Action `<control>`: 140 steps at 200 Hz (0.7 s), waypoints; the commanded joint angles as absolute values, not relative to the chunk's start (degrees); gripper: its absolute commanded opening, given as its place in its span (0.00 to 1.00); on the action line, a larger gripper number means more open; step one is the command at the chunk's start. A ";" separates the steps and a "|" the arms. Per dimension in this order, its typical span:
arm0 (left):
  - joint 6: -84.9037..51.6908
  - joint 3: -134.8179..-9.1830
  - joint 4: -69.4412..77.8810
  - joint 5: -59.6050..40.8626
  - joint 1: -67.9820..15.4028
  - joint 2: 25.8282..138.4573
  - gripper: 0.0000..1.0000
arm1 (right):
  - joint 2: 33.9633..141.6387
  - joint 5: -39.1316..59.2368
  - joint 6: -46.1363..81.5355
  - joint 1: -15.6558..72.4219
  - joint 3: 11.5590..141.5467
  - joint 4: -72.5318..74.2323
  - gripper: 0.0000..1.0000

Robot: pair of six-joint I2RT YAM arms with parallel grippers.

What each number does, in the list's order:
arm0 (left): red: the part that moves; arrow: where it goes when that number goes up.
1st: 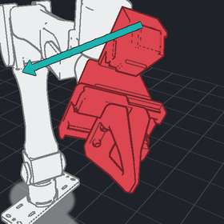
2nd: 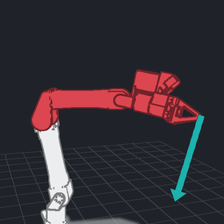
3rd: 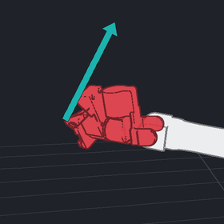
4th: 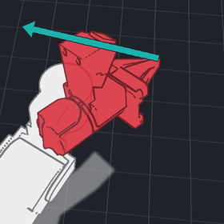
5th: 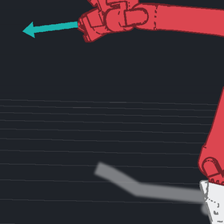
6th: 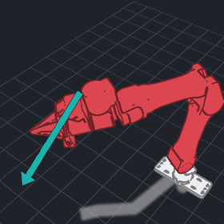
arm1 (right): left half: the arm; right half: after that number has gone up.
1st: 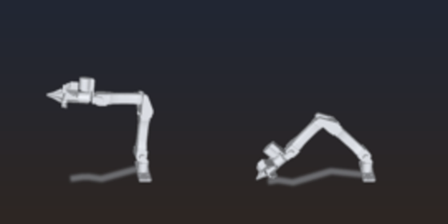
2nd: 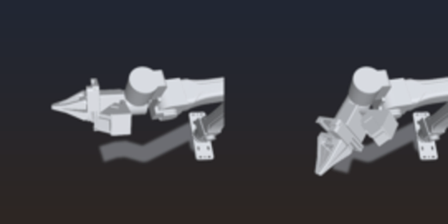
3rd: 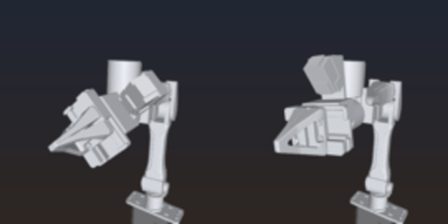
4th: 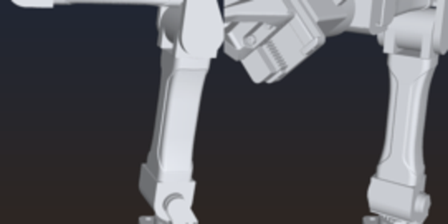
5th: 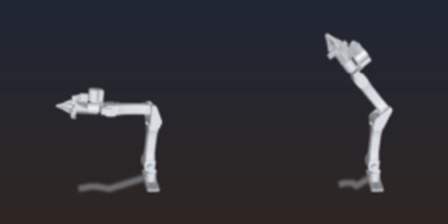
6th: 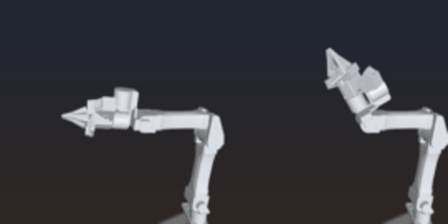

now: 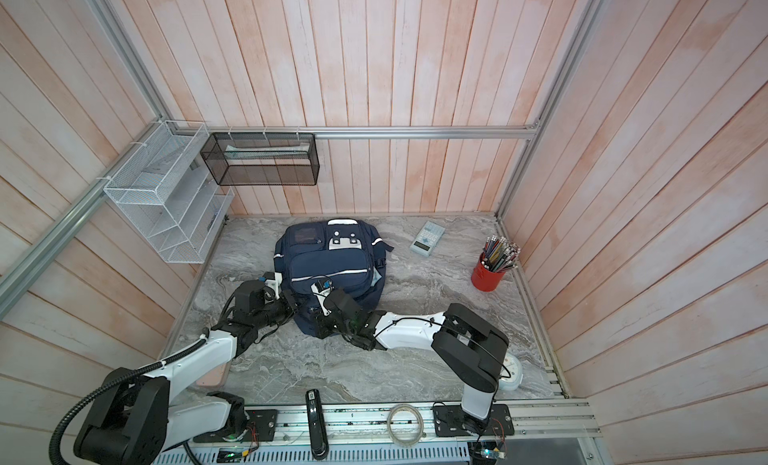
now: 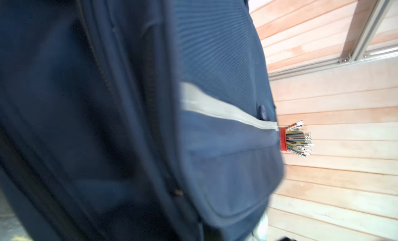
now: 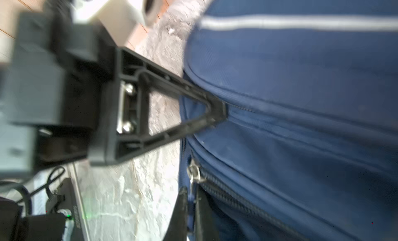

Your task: Pack the student bag

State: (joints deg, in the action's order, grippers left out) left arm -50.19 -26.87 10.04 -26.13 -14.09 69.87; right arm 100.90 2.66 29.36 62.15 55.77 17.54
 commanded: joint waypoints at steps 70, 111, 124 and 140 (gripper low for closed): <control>-43.06 -25.93 -0.47 -27.87 -7.07 60.75 0.00 | 85.67 0.41 24.73 44.21 42.89 4.07 0.00; -41.37 -26.52 -2.19 -27.21 -5.02 60.31 0.00 | 85.98 0.08 22.22 35.92 43.17 3.13 0.00; -40.96 -27.29 -1.53 -27.61 -3.78 62.05 0.00 | 86.03 1.66 21.57 36.58 44.56 1.39 0.00; -41.28 -28.44 1.55 -28.55 -2.41 65.34 0.00 | 84.09 3.74 21.36 40.69 43.63 2.98 0.00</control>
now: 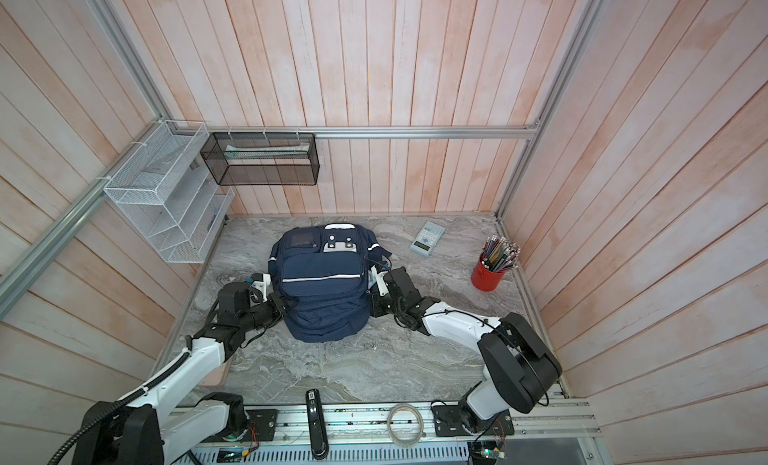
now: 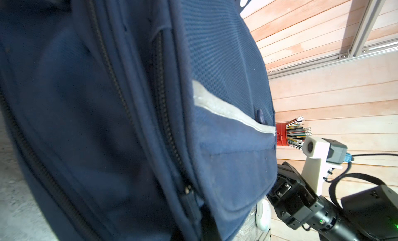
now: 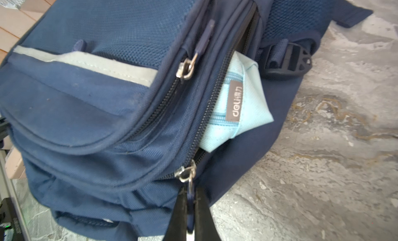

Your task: Pack the student bag

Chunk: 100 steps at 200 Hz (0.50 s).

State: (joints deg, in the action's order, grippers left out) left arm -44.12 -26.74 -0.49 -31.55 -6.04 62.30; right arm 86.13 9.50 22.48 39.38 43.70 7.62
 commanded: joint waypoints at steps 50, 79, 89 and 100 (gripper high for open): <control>-38.06 -41.02 -0.48 -25.13 -1.96 72.46 0.41 | 86.00 5.82 26.82 54.33 51.59 5.13 0.00; -37.48 -41.21 -4.96 -21.13 -1.93 66.31 0.56 | 92.52 6.27 26.51 55.11 65.46 2.10 0.00; -37.55 -39.81 -6.79 -20.01 -2.22 63.23 0.59 | 93.97 5.82 25.82 55.11 69.77 0.76 0.00; -39.05 -37.67 -7.43 -20.61 -3.00 59.60 0.61 | 95.42 5.40 24.93 55.18 73.72 -0.96 0.00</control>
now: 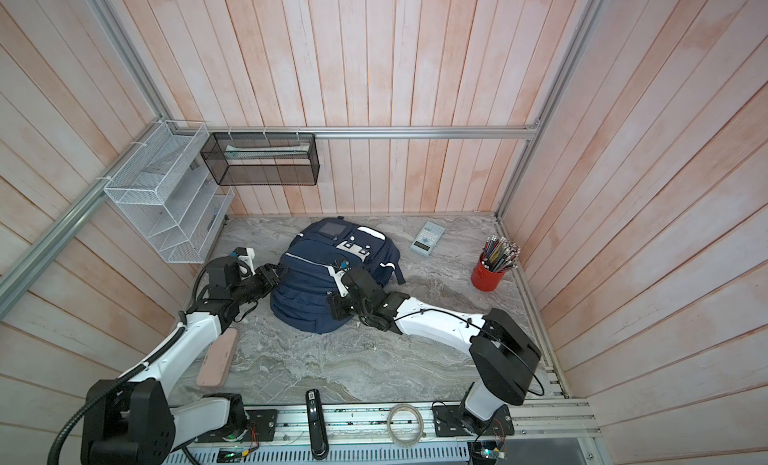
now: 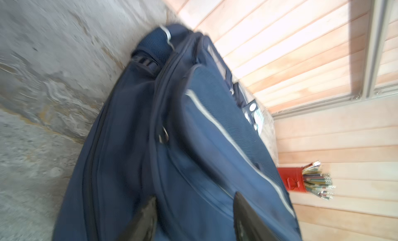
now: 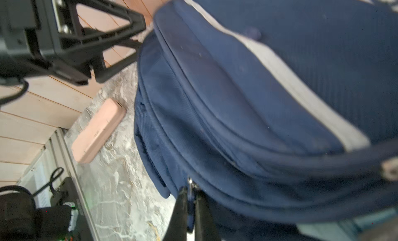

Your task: Pack the student bag

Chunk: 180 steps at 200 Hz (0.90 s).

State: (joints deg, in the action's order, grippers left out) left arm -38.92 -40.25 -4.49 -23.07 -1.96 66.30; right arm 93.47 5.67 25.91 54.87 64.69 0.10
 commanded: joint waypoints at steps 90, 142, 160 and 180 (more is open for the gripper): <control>-47.47 -36.69 6.03 -20.26 -17.24 69.33 0.71 | 95.69 6.42 20.16 60.98 73.64 -0.95 0.00; -43.48 -39.02 -1.98 -17.05 -16.41 66.61 0.00 | 90.75 -1.94 23.66 58.60 62.60 -6.27 0.00; -43.06 -38.53 -3.12 -18.61 -13.66 64.67 0.00 | 86.22 -3.96 26.82 55.97 53.67 -6.24 0.00; -42.98 -38.02 -3.17 -21.46 -12.19 63.95 0.00 | 81.45 -6.04 29.67 52.49 45.27 -4.06 0.00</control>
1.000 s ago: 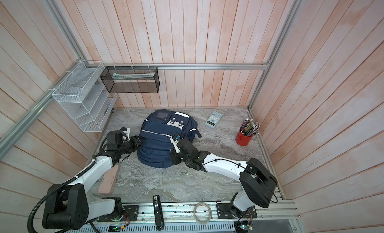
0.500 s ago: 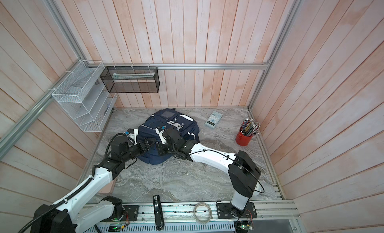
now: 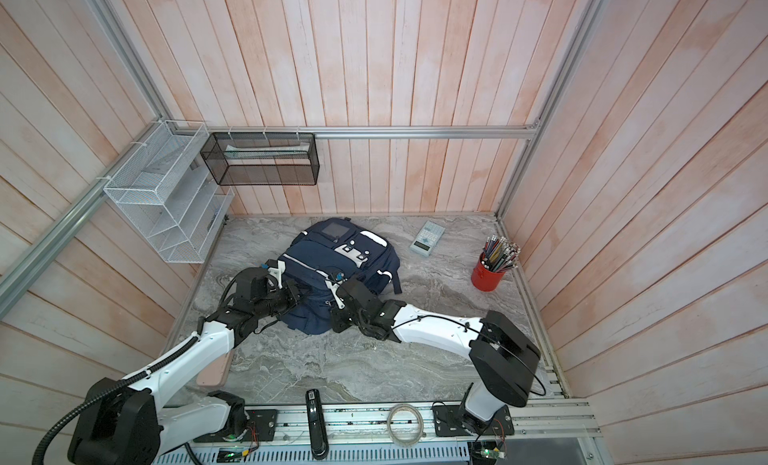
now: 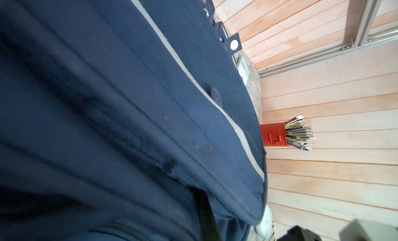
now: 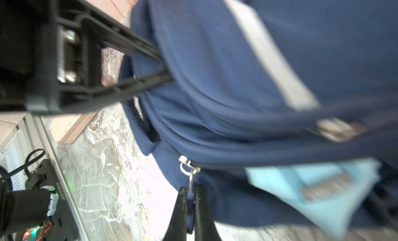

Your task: Pack the student bag

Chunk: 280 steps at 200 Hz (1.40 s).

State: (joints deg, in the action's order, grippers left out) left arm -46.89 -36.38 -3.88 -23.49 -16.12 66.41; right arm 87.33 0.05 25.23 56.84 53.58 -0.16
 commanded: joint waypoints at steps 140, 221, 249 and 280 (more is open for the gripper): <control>-42.61 -34.37 -1.48 -28.59 -12.18 64.46 0.00 | 87.51 -1.87 19.83 33.81 48.51 -0.80 0.00; -45.66 -31.92 4.17 -29.35 -14.22 67.23 0.00 | 89.20 -2.70 20.57 53.22 56.70 0.60 0.00; -46.67 -31.01 5.47 -31.27 -13.82 66.49 0.00 | 81.85 0.24 23.59 47.57 48.61 1.04 0.31; -48.89 -30.03 8.70 -33.97 -14.36 66.88 0.00 | 69.76 -0.24 24.17 45.62 37.87 8.91 0.47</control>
State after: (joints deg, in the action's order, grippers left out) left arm -47.92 -30.65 3.99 -30.44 -14.13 67.59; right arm 77.47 0.64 23.20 46.09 43.38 2.33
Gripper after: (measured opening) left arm 0.068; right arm 0.418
